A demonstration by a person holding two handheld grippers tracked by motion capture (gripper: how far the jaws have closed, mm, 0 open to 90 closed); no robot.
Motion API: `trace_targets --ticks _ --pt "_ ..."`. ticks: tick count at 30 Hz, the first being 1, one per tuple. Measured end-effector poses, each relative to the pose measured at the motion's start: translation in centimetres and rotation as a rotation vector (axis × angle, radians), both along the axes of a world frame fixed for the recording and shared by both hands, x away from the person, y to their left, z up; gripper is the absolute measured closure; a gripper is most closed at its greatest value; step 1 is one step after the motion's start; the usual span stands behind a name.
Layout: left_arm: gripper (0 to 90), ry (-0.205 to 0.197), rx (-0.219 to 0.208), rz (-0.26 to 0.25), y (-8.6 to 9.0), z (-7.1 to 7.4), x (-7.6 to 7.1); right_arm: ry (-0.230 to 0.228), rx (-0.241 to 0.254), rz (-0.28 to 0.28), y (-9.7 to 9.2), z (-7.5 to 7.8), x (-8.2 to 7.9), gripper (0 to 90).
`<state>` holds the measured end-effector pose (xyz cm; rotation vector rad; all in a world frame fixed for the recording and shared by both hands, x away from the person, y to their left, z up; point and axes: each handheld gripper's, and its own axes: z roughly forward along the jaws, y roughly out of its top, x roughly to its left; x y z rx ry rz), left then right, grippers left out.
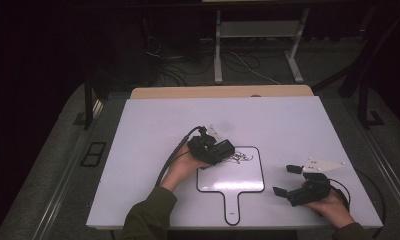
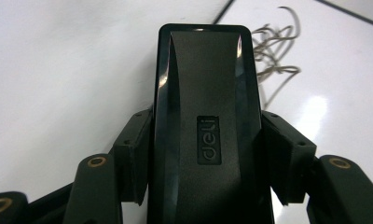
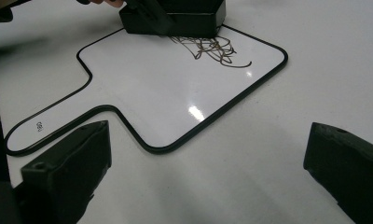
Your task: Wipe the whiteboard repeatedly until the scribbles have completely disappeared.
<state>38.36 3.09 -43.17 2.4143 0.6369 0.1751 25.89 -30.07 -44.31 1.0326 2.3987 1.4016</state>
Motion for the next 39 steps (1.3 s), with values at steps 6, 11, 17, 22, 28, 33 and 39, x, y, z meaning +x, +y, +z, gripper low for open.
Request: trace_targets --ticks 6,11,17,22,28,33,39 --pt "39.3 -0.007 0.006 0.009 0.4 0.0 0.3 -0.002 -0.001 -0.004 -0.1 0.0 0.0 0.0" --pt "39.3 -0.019 0.024 0.053 1.5 0.1 0.9 -0.004 -0.001 -0.005 -0.1 0.0 0.0 0.0" --pt "39.3 -0.018 0.024 0.069 1.9 0.1 1.1 -0.003 -0.002 -0.004 -0.1 0.0 0.0 0.0" --pt "39.3 -0.010 0.015 0.019 0.2 0.1 0.2 0.000 -0.002 -0.001 0.0 0.0 0.0 0.0" --pt "39.3 -0.005 0.018 -0.036 -1.4 0.1 -0.7 0.000 -0.002 -0.001 0.0 0.0 0.0 0.0" --pt "39.3 -0.002 0.019 -0.020 -1.0 0.1 -0.2 -0.002 -0.002 -0.004 -0.1 0.0 0.0 0.0" --pt "39.3 -0.010 0.024 0.051 1.0 0.1 0.8 -0.001 -0.002 -0.005 -0.1 0.0 0.0 0.0"
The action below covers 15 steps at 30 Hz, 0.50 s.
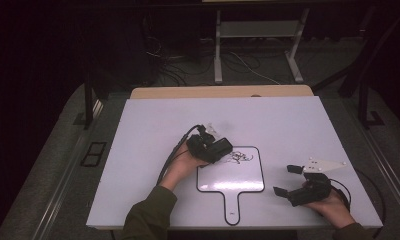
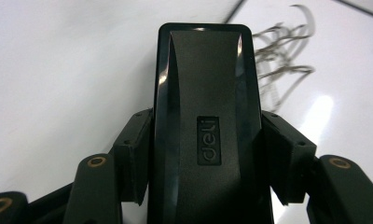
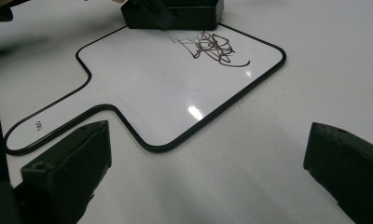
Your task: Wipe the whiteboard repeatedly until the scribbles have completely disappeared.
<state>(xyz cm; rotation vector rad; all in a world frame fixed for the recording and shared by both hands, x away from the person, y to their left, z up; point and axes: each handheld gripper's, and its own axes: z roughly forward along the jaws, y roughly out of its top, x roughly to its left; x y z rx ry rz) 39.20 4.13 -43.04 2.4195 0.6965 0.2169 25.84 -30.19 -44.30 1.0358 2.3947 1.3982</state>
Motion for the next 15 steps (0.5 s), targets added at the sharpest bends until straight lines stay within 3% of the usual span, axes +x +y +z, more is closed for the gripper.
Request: trace_targets --ticks 6,15 --pt "39.3 -0.002 0.000 0.026 0.7 0.0 0.3 0.002 -0.001 0.001 0.1 0.0 0.0 0.0" --pt "39.3 0.013 -0.015 -0.057 -1.9 -0.1 -1.2 0.000 -0.004 0.004 0.2 -0.1 0.0 0.0"
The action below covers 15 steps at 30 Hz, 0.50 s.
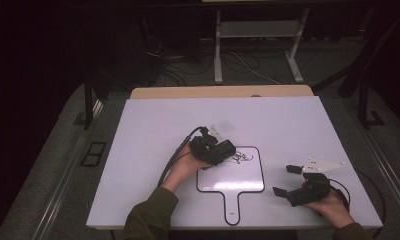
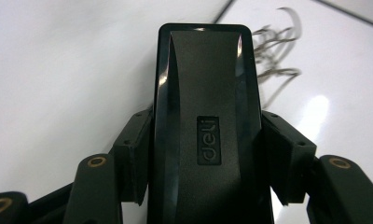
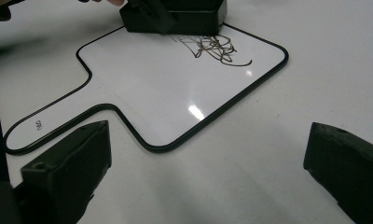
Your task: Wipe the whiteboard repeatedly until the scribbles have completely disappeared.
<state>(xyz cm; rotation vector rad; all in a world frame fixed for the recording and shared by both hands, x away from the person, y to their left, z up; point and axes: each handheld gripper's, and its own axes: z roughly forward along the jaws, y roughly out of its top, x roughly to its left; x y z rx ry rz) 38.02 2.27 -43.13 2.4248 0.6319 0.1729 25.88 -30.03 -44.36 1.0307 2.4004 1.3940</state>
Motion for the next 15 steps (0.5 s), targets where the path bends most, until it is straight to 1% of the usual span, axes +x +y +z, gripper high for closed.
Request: trace_targets --ticks 3,4,5,8,11,13,15 --pt "39.3 0.007 -0.006 -0.027 -0.9 0.0 -0.5 0.000 -0.001 0.000 0.0 0.0 0.0 0.0" --pt "39.3 0.004 0.013 -0.041 -1.1 0.1 -0.6 0.000 -0.001 0.001 0.0 0.0 0.0 0.0" --pt "39.3 0.000 0.016 -0.043 -1.1 0.1 -0.6 0.000 0.000 0.000 0.0 0.0 0.0 0.0" --pt "39.3 -0.004 -0.003 -0.011 -0.8 0.0 -0.3 0.002 0.002 -0.001 -0.1 0.0 0.0 0.0" --pt "39.3 -0.010 0.012 0.022 0.1 0.1 0.3 -0.001 0.003 -0.004 -0.2 0.0 0.0 0.0" --pt "39.3 -0.012 0.012 0.049 0.9 0.1 0.7 0.000 0.003 -0.004 -0.1 0.0 -0.1 0.0" --pt "39.3 -0.016 0.020 0.073 1.6 0.1 1.1 0.002 0.003 -0.003 -0.1 0.0 -0.1 0.0"
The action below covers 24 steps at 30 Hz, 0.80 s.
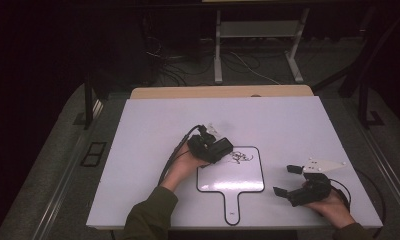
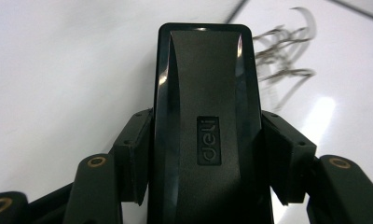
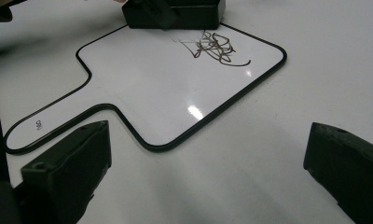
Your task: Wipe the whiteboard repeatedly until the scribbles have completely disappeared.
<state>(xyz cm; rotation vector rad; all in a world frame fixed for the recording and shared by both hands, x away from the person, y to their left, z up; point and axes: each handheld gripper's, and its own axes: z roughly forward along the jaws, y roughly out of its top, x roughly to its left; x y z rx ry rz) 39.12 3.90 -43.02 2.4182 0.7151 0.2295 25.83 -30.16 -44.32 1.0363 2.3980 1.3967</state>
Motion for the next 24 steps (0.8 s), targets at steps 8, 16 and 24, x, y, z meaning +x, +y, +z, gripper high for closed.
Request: trace_targets --ticks 8,16,24 --pt "39.4 -0.005 -0.007 0.041 1.5 0.0 0.8 0.000 -0.001 0.001 0.0 0.0 0.0 0.0" --pt "39.3 -0.003 -0.012 -0.025 -1.3 -0.1 -0.3 0.000 -0.002 0.001 0.0 0.0 0.0 0.0" --pt "39.3 -0.017 0.018 -0.107 -3.7 0.0 -1.1 0.000 -0.002 -0.001 0.0 0.0 0.0 0.0"
